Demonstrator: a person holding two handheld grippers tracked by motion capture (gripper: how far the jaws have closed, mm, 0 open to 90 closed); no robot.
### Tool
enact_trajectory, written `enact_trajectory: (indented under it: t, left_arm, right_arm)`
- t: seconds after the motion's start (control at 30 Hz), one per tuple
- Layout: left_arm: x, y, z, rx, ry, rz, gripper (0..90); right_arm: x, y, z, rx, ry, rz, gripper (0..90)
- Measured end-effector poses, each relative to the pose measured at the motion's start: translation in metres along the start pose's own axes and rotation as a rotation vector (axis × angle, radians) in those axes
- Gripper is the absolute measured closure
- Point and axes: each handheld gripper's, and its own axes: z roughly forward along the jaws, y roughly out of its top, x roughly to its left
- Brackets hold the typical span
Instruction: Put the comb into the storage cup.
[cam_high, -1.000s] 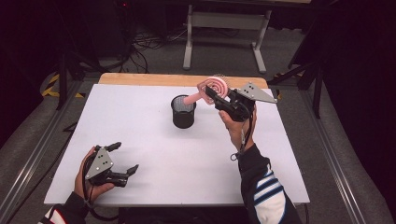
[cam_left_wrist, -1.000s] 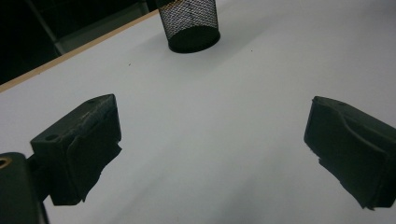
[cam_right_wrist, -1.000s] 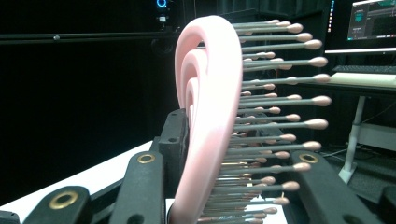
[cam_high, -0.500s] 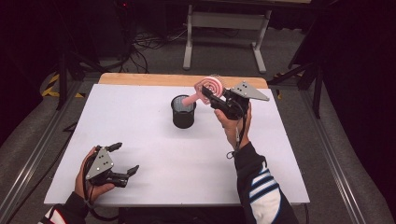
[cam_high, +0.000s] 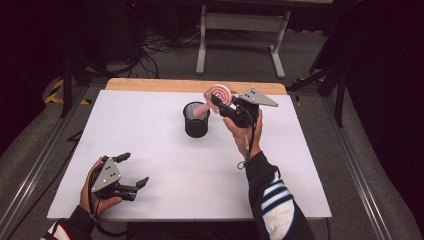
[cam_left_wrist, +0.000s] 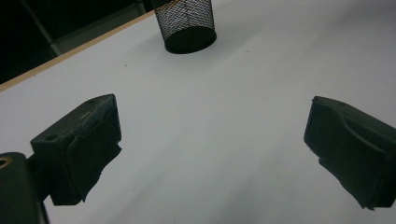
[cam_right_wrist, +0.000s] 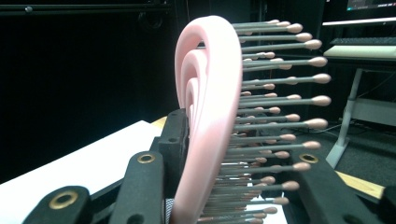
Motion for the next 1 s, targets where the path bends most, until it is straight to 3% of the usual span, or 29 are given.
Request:
enact_trajectory:
  t: [1.0]
  left_arm:
    - [0.0, 0.0, 0.0, 0.002, -0.006, 0.002, 5.1]
  right_arm:
    - [0.009, -0.03, 0.033, 0.099, 0.01, 0.032, 62.5]
